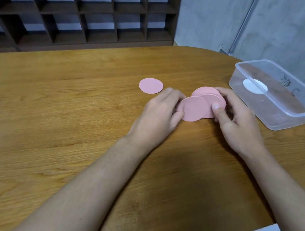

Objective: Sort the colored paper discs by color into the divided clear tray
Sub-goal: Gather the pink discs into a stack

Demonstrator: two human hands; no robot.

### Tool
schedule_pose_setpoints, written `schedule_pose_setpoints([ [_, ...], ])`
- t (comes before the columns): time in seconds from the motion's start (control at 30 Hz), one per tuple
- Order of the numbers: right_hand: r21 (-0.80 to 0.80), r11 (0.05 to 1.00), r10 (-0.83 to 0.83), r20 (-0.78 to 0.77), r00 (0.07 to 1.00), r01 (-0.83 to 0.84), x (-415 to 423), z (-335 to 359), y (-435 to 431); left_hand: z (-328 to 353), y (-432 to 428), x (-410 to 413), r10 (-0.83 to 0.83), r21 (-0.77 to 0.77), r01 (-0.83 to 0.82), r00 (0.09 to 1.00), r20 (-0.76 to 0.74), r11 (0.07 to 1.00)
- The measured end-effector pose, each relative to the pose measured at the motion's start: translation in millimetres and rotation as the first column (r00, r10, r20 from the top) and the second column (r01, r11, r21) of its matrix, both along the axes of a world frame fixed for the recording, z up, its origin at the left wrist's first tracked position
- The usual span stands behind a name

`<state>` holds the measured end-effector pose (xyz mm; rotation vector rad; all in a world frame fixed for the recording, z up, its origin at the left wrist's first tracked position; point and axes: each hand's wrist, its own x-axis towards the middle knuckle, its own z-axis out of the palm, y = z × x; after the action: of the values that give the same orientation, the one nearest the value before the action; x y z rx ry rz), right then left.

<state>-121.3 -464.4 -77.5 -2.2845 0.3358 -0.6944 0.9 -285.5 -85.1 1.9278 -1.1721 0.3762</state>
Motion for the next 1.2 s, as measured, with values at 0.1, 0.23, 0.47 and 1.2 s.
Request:
schedule_pose_setpoints([
  [0.1, 0.004, 0.999, 0.04, -0.013, 0.999, -0.04, -1, 1, 1, 2, 1, -2, -0.038, -0.031, 0.035, 0.995, -0.095, 0.999],
  [0.23, 0.008, 0.995, 0.095, -0.041, 0.995, -0.095, -1, 1, 3, 4, 2, 0, -0.03, -0.062, 0.018, 0.977, -0.211, 0.998],
  [0.47, 0.097, 0.988, 0.129, -0.09, 0.987, -0.121, -2, 3, 9, 5, 1, 1, -0.018, -0.062, 0.005, 0.978, -0.209, 0.998],
  [1.2, -0.049, 0.994, 0.09, -0.119, 0.989, -0.096, 1, -1, 5, -3, 21, 34, 0.251, 0.193, -0.23, 0.964, -0.09, 0.954],
])
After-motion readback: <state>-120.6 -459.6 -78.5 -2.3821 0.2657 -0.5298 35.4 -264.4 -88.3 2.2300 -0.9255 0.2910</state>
